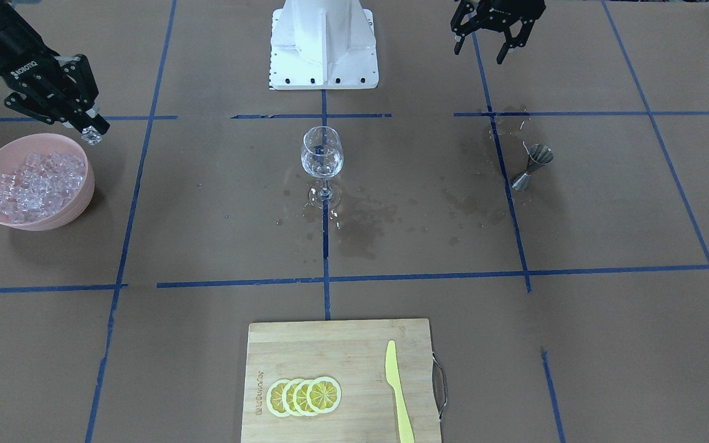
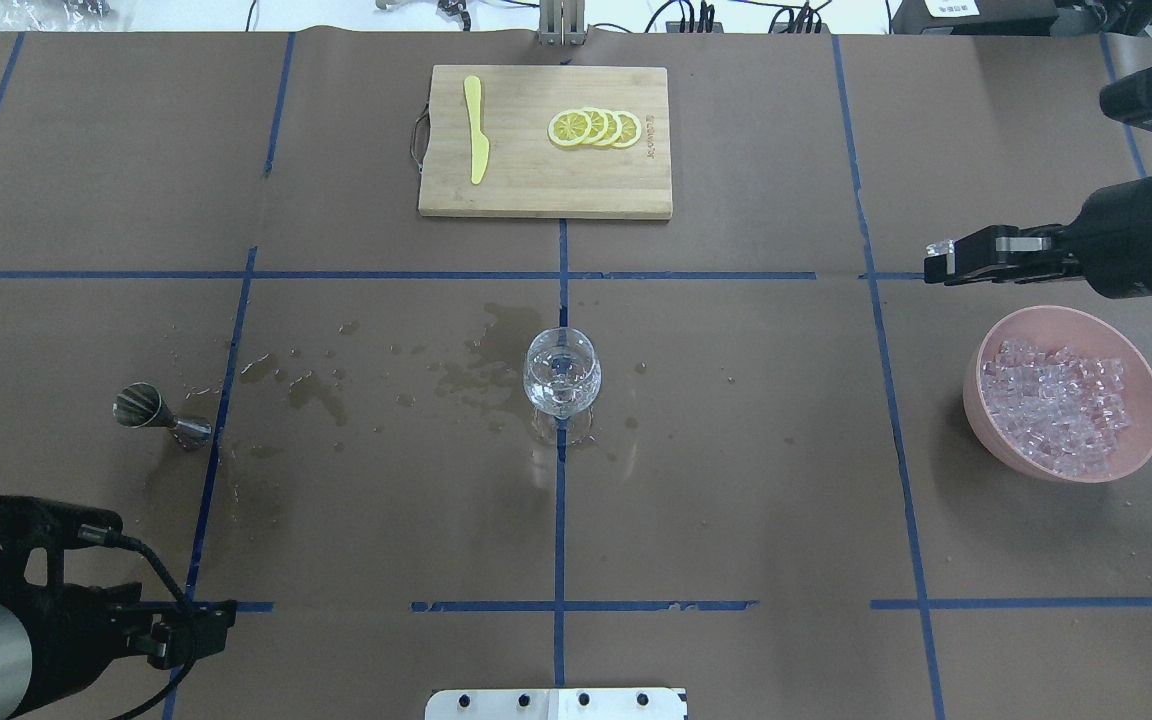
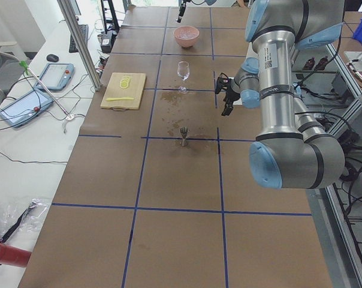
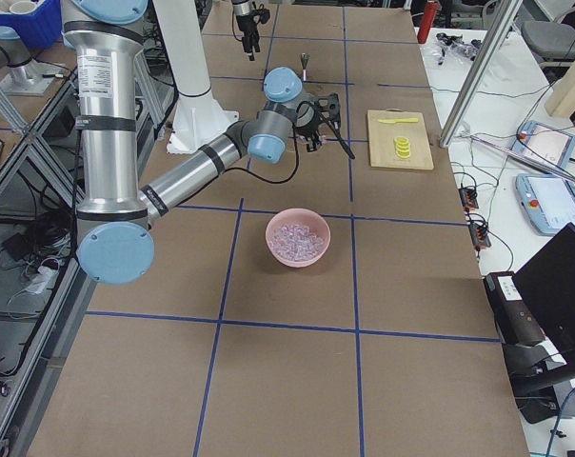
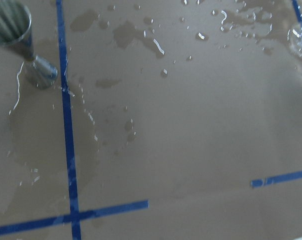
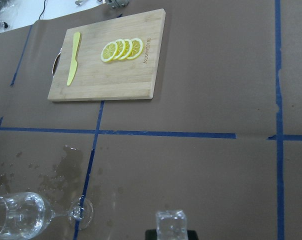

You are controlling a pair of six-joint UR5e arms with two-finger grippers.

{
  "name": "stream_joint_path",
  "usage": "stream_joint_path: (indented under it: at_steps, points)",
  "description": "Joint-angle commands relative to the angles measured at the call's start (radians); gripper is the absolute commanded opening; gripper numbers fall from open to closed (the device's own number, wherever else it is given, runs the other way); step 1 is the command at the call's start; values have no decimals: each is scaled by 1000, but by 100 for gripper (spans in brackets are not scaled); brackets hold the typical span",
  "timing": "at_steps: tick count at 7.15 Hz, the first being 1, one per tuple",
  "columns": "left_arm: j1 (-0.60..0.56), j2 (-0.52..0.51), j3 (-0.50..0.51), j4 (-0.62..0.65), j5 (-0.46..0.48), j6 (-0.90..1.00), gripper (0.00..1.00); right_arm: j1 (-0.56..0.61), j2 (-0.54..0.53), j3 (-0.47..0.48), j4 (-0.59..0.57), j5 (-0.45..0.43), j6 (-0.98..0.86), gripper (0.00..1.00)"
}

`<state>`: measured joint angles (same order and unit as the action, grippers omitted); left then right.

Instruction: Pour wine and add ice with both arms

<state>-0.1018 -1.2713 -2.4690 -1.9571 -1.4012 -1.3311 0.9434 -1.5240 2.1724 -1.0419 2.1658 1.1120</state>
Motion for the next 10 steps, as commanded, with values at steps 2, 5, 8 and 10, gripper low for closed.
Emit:
stream_joint_path:
  at_steps: [2,5,8,10]
  points:
    - [-250,-48,1,18,-160,218,100,-116,193,0,-154,-65,99,0]
    - [-517,-69,18,21,-342,483,100,-253,362,0,-310,-173,172,0]
    - [-821,-143,120,80,-502,802,100,-392,500,-75,-417,-320,212,0]
    - [-945,-239,134,234,-507,971,100,-429,553,-135,-417,-372,233,0]
